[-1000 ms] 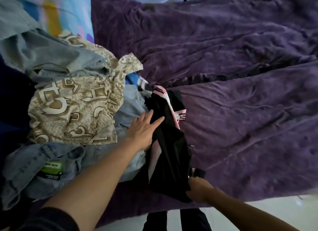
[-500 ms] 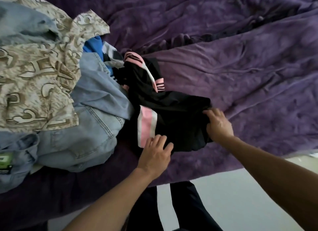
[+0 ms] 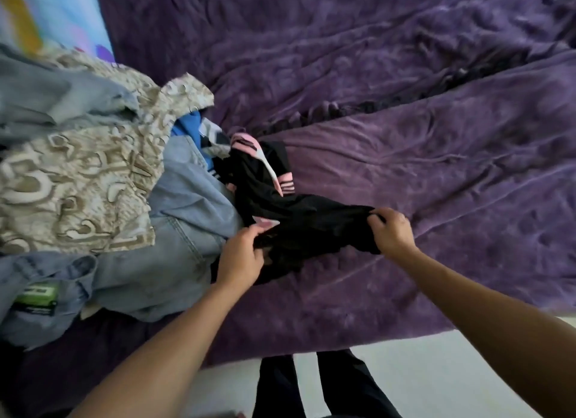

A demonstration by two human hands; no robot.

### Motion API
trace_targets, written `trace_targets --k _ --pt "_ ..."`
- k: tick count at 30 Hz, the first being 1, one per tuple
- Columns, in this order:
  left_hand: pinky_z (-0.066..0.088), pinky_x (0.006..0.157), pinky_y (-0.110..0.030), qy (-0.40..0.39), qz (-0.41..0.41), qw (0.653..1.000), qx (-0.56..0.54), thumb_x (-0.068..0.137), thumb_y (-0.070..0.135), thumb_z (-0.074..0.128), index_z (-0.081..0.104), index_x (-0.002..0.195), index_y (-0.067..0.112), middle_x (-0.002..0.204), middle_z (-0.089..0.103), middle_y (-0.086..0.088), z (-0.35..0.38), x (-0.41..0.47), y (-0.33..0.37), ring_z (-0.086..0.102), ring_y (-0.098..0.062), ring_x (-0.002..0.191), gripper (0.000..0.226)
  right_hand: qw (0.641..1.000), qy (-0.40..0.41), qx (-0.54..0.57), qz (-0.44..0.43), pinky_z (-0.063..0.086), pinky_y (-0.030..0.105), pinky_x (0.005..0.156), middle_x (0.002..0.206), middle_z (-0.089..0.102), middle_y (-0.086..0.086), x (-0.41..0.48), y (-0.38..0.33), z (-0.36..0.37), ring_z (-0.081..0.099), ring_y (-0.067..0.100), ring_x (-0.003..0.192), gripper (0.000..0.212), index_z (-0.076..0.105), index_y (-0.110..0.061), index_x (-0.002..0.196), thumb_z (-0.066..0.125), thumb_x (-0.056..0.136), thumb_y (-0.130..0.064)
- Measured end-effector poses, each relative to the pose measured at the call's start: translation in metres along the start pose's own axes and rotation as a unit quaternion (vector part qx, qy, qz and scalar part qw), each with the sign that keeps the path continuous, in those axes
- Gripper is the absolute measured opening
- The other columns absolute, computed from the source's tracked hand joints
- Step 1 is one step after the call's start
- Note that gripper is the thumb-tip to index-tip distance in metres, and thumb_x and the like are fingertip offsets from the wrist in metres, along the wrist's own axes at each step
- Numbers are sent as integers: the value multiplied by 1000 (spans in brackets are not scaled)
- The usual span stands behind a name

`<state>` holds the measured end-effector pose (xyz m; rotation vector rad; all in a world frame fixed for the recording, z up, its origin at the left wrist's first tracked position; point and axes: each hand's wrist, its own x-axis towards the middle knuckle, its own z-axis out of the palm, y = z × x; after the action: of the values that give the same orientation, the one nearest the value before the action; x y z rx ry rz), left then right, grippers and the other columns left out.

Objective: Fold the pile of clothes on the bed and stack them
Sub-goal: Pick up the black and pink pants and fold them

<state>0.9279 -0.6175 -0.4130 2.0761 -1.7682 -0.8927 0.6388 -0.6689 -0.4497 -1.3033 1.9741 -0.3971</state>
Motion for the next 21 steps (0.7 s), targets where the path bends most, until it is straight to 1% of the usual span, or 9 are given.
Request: trace_targets --k 2,4,6,8,13,15,17,19,21 --pt "48 89 -31 56 -11 998 -29 76 -9 57 68 107 9 103 70 -11 -42 11 18 65 -28 97 37 995 -1 95 1 38 27 59 63 59 -3 12 -40 -31 55 21 69 30 59 -20 62 51 88 -8" --pt "49 89 -32 91 -24 992 -80 80 -8 55 69 99 11 100 70 -7 -85 23 39 65 -24 96 31 992 -13 116 -44 38 26 53 60 57 -4 15 -81 -62 51 10 58 32 61 -21 63 48 88 -4" --pt "49 84 -28 110 -6 985 -132 81 -5 55 70 91 16 93 70 0 -129 31 65 66 -18 91 28 990 -22 63 -124 39 27 55 62 60 -1 9 -119 -87 53 10 55 20 66 -20 75 55 88 -11" --pt "49 76 -23 122 46 980 -148 79 -3 58 69 82 24 83 71 3 -171 30 94 67 -12 82 29 978 -36 -11 -206 42 28 63 70 63 -5 -10 -153 -103 60 13 68 8 69 -24 92 67 85 -28" --pt "50 69 -22 126 138 970 -158 74 -6 58 67 75 25 73 70 5 -251 1 155 66 -8 69 32 929 -175 -19 -327 50 34 93 110 64 -10 -82 -217 -92 62 11 103 63 57 -35 120 83 65 -51" --pt "48 64 -15 147 149 964 -161 77 -3 58 67 73 22 67 69 9 -281 -13 172 64 -2 64 26 931 -137 -19 -338 49 37 92 116 63 -8 -103 -239 -79 61 12 108 72 55 -32 121 79 61 -62" --pt "43 57 -8 167 150 959 -170 79 1 58 69 76 17 64 68 10 -308 -25 183 61 3 58 20 935 -128 66 -325 51 40 90 115 65 -11 -123 -261 -69 62 10 107 75 55 -34 120 76 57 -69" --pt "44 54 -9 173 139 956 -193 81 0 57 69 82 10 64 68 7 -332 -35 189 62 2 54 16 927 -121 162 -316 53 41 88 108 69 -12 -141 -285 -62 64 8 102 70 57 -35 114 75 56 -69" --pt "47 54 -14 166 128 956 -207 82 -1 56 69 83 8 62 68 6 -351 -42 190 63 -2 53 15 930 -41 159 -329 55 38 77 97 72 -7 -152 -305 -61 68 15 94 56 60 -31 107 68 62 -64"
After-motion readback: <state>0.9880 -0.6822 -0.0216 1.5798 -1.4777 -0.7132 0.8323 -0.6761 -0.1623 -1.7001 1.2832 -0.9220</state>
